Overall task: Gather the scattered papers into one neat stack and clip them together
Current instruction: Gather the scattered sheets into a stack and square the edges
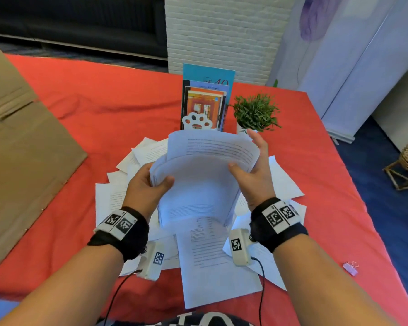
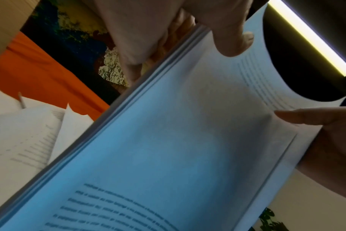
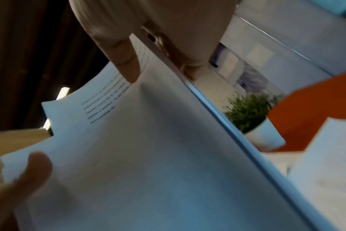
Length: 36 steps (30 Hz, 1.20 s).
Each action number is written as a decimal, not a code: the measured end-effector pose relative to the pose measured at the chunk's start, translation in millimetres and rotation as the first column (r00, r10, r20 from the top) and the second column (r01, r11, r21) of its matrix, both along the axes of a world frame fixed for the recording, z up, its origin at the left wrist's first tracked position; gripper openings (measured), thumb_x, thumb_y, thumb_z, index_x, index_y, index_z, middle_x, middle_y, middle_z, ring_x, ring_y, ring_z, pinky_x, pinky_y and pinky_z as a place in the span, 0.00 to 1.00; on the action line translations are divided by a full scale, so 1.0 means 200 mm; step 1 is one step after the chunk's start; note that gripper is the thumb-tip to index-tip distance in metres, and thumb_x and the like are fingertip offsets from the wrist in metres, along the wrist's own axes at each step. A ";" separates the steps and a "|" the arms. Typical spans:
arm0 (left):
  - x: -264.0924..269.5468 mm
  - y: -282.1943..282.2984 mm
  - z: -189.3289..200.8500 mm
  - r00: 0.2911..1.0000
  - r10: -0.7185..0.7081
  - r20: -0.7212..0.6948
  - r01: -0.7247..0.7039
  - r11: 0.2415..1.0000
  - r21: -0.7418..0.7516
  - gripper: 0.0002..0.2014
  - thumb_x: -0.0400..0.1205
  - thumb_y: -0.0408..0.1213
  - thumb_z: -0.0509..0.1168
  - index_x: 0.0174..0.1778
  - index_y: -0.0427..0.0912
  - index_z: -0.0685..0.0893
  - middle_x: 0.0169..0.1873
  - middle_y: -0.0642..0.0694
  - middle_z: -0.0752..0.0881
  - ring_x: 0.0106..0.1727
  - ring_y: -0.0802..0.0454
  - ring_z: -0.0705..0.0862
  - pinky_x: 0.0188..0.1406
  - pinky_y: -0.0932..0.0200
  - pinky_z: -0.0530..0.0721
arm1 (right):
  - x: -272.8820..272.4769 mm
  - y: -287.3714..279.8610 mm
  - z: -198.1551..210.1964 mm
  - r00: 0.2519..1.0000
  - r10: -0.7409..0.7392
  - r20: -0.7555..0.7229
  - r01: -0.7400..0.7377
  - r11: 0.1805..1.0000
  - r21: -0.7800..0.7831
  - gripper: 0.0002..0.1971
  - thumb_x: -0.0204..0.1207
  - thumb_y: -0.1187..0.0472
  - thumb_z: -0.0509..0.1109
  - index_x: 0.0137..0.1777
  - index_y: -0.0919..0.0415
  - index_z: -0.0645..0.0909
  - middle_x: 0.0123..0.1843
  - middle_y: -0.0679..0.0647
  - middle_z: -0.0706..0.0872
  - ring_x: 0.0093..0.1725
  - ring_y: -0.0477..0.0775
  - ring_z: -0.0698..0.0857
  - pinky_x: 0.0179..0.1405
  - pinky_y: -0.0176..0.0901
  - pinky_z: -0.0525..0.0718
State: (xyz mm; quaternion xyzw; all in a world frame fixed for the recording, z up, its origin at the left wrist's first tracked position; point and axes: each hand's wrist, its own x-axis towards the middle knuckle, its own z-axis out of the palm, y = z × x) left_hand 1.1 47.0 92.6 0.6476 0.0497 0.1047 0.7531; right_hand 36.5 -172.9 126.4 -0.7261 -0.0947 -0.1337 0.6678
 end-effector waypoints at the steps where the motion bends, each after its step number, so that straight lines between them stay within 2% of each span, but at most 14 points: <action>1: 0.00 -0.01 0.02 1.000 0.014 0.027 -0.014 1.000 -0.008 0.20 0.68 0.45 0.76 0.57 0.54 0.85 0.55 0.44 0.90 0.57 0.43 0.88 0.61 0.42 0.84 | 0.00 0.00 0.03 0.997 -0.004 0.078 0.013 0.994 -0.106 0.37 0.69 0.71 0.69 0.74 0.39 0.65 0.71 0.40 0.74 0.75 0.46 0.72 0.78 0.52 0.70; 4: 0.02 -0.05 0.07 0.992 0.100 0.081 -0.100 0.995 -0.014 0.16 0.63 0.60 0.76 0.44 0.65 0.85 0.46 0.50 0.90 0.47 0.48 0.88 0.45 0.53 0.88 | -0.02 0.02 0.08 0.947 -0.014 0.320 0.153 0.898 -0.412 0.37 0.74 0.67 0.68 0.81 0.49 0.57 0.66 0.49 0.76 0.66 0.44 0.76 0.62 0.26 0.74; 6: 0.03 -0.07 0.09 0.985 0.150 0.087 -0.149 0.989 -0.016 0.09 0.66 0.58 0.75 0.38 0.71 0.84 0.39 0.58 0.90 0.41 0.53 0.87 0.36 0.61 0.86 | -0.04 0.02 0.11 0.915 -0.054 0.399 0.248 0.856 -0.453 0.39 0.76 0.64 0.67 0.82 0.47 0.50 0.69 0.54 0.75 0.65 0.48 0.78 0.50 0.31 0.77; 8: 0.04 -0.07 0.08 0.980 0.178 0.091 -0.180 0.983 0.015 0.07 0.69 0.59 0.71 0.40 0.70 0.83 0.41 0.55 0.89 0.43 0.52 0.86 0.40 0.57 0.86 | -0.04 0.03 0.13 0.892 -0.057 0.448 0.312 0.797 -0.518 0.36 0.75 0.65 0.64 0.81 0.48 0.56 0.67 0.54 0.77 0.59 0.52 0.80 0.42 0.42 0.82; 11: 0.04 -0.08 0.06 0.972 0.207 0.113 -0.217 0.973 0.084 0.13 0.72 0.66 0.63 0.41 0.63 0.80 0.43 0.52 0.83 0.45 0.53 0.81 0.46 0.55 0.80 | -0.01 0.04 0.12 0.872 0.045 0.488 0.411 0.475 -0.778 0.23 0.70 0.66 0.64 0.66 0.55 0.80 0.49 0.56 0.85 0.43 0.64 0.86 0.33 0.47 0.77; 13: 0.04 -0.09 0.07 0.962 0.246 0.122 -0.256 0.964 0.070 0.08 0.76 0.60 0.63 0.39 0.61 0.79 0.41 0.59 0.81 0.45 0.60 0.79 0.48 0.62 0.76 | -0.02 0.06 0.13 0.867 0.039 0.497 0.465 0.297 -0.834 0.18 0.69 0.65 0.66 0.59 0.56 0.84 0.43 0.55 0.86 0.38 0.64 0.86 0.38 0.50 0.75; 15: 0.04 -0.10 0.09 0.950 0.276 0.143 -0.285 0.958 0.043 0.05 0.79 0.52 0.65 0.37 0.60 0.80 0.41 0.62 0.81 0.47 0.62 0.78 0.49 0.65 0.75 | -0.04 0.08 0.14 0.868 0.027 0.496 0.483 0.183 -0.856 0.18 0.76 0.58 0.63 0.65 0.54 0.80 0.48 0.53 0.87 0.43 0.63 0.86 0.51 0.58 0.77; 20: 0.08 -0.13 0.16 0.927 0.339 0.160 -0.345 0.938 0.013 0.06 0.79 0.47 0.67 0.36 0.57 0.80 0.34 0.58 0.80 0.35 0.68 0.78 0.39 0.74 0.77 | -0.07 0.14 0.10 0.911 0.136 0.390 0.375 0.120 -0.919 0.30 0.73 0.60 0.64 0.77 0.52 0.68 0.54 0.53 0.85 0.52 0.64 0.83 0.66 0.74 0.68; 22: 0.09 -0.12 0.16 0.909 0.371 0.189 -0.379 0.925 0.011 0.09 0.80 0.38 0.64 0.38 0.58 0.81 0.34 0.56 0.80 0.36 0.64 0.78 0.42 0.69 0.77 | -0.06 0.12 0.08 0.889 0.089 0.448 0.425 0.200 -0.883 0.35 0.64 0.66 0.65 0.75 0.51 0.71 0.55 0.52 0.84 0.56 0.61 0.79 0.70 0.74 0.64; 25: 0.07 -0.10 0.13 0.907 0.346 0.240 -0.359 0.933 0.012 0.09 0.83 0.39 0.59 0.49 0.61 0.80 0.38 0.50 0.82 0.44 0.56 0.81 0.51 0.63 0.79 | -0.04 0.06 -0.02 0.866 -0.213 0.453 0.475 0.633 -0.611 0.42 0.55 0.71 0.63 0.75 0.52 0.70 0.68 0.52 0.77 0.69 0.55 0.73 0.75 0.64 0.65; 27: 0.05 -0.08 0.09 0.918 0.291 0.270 -0.309 0.951 0.027 0.09 0.80 0.47 0.61 0.55 0.62 0.76 0.39 0.52 0.81 0.45 0.59 0.81 0.54 0.66 0.78 | -0.04 0.04 -0.07 0.959 -0.247 0.138 0.277 0.922 -0.272 0.47 0.57 0.75 0.61 0.78 0.46 0.59 0.72 0.46 0.71 0.72 0.43 0.72 0.74 0.53 0.71; 28: 0.05 -0.08 0.05 0.928 0.268 0.259 -0.287 0.957 0.040 0.13 0.76 0.49 0.63 0.56 0.64 0.74 0.39 0.56 0.80 0.45 0.61 0.80 0.54 0.67 0.79 | -0.04 0.05 -0.10 0.982 -0.178 -0.065 0.172 0.981 -0.091 0.48 0.60 0.78 0.60 0.78 0.42 0.55 0.68 0.42 0.72 0.67 0.35 0.76 0.69 0.49 0.76; 31: 0.03 -0.07 -0.01 0.969 0.212 0.127 -0.223 0.972 0.074 0.22 0.66 0.46 0.74 0.52 0.69 0.75 0.40 0.59 0.80 0.49 0.49 0.81 0.56 0.49 0.82 | -0.03 0.07 -0.15 0.919 -0.002 -0.395 0.081 0.980 0.182 0.47 0.58 0.79 0.58 0.77 0.43 0.57 0.52 0.46 0.80 0.49 0.46 0.82 0.45 0.47 0.81; 36: 0.05 -0.05 -0.06 0.980 0.156 -0.120 -0.147 0.986 0.079 0.34 0.61 0.18 0.70 0.46 0.67 0.79 0.48 0.48 0.85 0.58 0.40 0.84 0.55 0.38 0.86 | 0.02 0.08 -0.19 0.902 0.017 -0.432 0.112 0.956 0.271 0.33 0.51 0.81 0.53 0.57 0.63 0.78 0.40 0.53 0.83 0.40 0.53 0.81 0.27 0.36 0.80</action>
